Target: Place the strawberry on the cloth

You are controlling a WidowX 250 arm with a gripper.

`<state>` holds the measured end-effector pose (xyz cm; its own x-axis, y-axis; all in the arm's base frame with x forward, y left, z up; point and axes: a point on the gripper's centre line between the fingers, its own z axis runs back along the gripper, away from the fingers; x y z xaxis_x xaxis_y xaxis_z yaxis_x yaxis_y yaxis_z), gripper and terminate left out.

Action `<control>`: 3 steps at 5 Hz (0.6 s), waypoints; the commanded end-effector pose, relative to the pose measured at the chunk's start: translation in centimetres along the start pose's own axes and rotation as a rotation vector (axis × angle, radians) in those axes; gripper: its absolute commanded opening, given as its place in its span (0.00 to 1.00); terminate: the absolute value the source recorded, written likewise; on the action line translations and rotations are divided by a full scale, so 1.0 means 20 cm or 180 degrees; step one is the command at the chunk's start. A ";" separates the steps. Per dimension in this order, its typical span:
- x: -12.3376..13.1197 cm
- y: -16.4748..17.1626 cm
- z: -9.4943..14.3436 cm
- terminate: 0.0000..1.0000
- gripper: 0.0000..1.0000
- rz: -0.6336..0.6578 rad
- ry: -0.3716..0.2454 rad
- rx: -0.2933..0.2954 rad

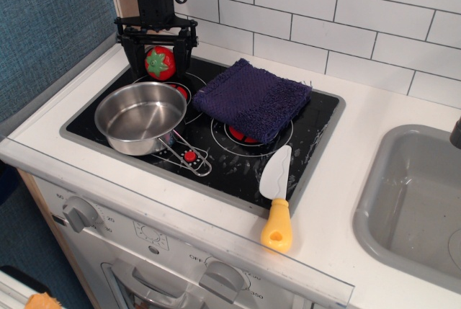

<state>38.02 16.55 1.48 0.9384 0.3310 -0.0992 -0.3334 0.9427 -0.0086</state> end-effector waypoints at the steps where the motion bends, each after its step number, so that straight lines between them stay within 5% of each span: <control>1: 0.00 -0.03 0.13 0.00 0.00 -0.0091 -0.0157 0.0116; 3: 0.00 -0.06 0.32 0.00 0.00 -0.0175 -0.0379 0.0207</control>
<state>38.37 15.29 4.08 0.9580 0.2752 -0.0800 -0.2726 0.9612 0.0424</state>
